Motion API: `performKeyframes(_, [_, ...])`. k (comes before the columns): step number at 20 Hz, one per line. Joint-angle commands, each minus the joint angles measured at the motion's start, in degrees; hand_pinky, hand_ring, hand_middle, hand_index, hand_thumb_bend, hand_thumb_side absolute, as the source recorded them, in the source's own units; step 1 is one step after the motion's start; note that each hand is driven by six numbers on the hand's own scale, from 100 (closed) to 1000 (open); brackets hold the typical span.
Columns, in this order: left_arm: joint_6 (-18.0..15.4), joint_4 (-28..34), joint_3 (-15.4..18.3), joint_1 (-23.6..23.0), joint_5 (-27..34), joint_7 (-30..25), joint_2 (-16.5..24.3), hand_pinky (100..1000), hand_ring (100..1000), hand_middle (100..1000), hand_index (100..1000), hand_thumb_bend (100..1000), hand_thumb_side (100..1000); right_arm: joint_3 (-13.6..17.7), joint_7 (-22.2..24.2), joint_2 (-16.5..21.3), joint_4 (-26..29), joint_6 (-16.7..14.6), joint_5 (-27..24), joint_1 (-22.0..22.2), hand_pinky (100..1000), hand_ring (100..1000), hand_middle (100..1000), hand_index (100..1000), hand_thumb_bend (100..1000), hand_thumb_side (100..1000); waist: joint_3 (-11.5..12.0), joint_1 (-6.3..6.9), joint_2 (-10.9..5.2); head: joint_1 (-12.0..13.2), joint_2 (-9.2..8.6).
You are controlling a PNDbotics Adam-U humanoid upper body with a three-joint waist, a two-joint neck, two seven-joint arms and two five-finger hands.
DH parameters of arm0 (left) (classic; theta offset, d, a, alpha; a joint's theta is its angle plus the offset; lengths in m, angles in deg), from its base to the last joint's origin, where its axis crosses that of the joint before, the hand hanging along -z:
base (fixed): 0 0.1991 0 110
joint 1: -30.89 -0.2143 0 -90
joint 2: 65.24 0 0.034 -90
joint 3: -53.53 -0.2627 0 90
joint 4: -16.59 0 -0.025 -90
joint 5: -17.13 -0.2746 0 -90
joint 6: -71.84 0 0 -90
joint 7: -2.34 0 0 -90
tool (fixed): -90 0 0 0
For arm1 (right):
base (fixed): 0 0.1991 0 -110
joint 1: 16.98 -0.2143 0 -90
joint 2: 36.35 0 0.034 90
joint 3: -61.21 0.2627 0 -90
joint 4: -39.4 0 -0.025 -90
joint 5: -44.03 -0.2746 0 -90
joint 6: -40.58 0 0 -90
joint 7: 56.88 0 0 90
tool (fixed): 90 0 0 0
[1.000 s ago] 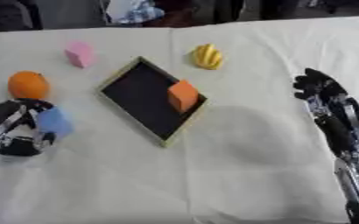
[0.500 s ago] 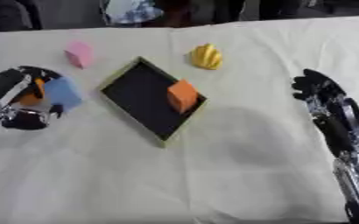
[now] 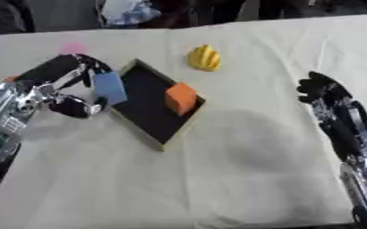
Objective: Pick up objects on the table and place them in the box.
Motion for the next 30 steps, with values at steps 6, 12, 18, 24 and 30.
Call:
performKeyframes(6, [-4.35,-0.01,-3.78,3.05,0.67,-2.12,-0.26,715,589,644,778,232,100,-0.07,0.09,0.61,0.79,-0.05,-0.21,-0.71,811,827,773,886,100,590,-0.54,-0.95,-1.1,0.09,0.28])
performKeyframes(12, [-6.73,-0.86,-6.03,4.25,0.44,-3.53,-1.44,726,605,657,787,245,100,-0.14,0.13,0.49,0.79,-0.04,-0.24,-0.8,811,827,773,886,100,588,-0.88,-1.14,-1.17,0.09,0.28])
performKeyframes(18, [-8.27,-3.22,-7.25,5.16,-2.38,-2.15,-3.68,745,648,706,817,279,100,-0.2,0.09,0.41,0.72,0.04,-0.08,-0.84,816,827,773,885,100,588,-1.25,-1.25,-1.17,0.24,0.28])
performKeyframes(24, [-10.65,-5.35,-7.51,5.17,-3.03,-2.1,-4.9,763,686,746,853,373,244,-0.3,0.16,0.36,0.73,0.04,-0.22,-0.93,815,826,773,885,100,589,-1.49,-1.22,-1.13,0.19,0.28])
performKeyframes(30, [-10.82,-5.5,-7.03,5.02,-3.06,-1.73,-4.7,774,707,769,876,498,404,-0.32,0.18,0.36,0.71,0.05,-0.26,-0.97,815,826,773,885,100,586,-1.43,-1.14,-1.18,0.17,0.28])
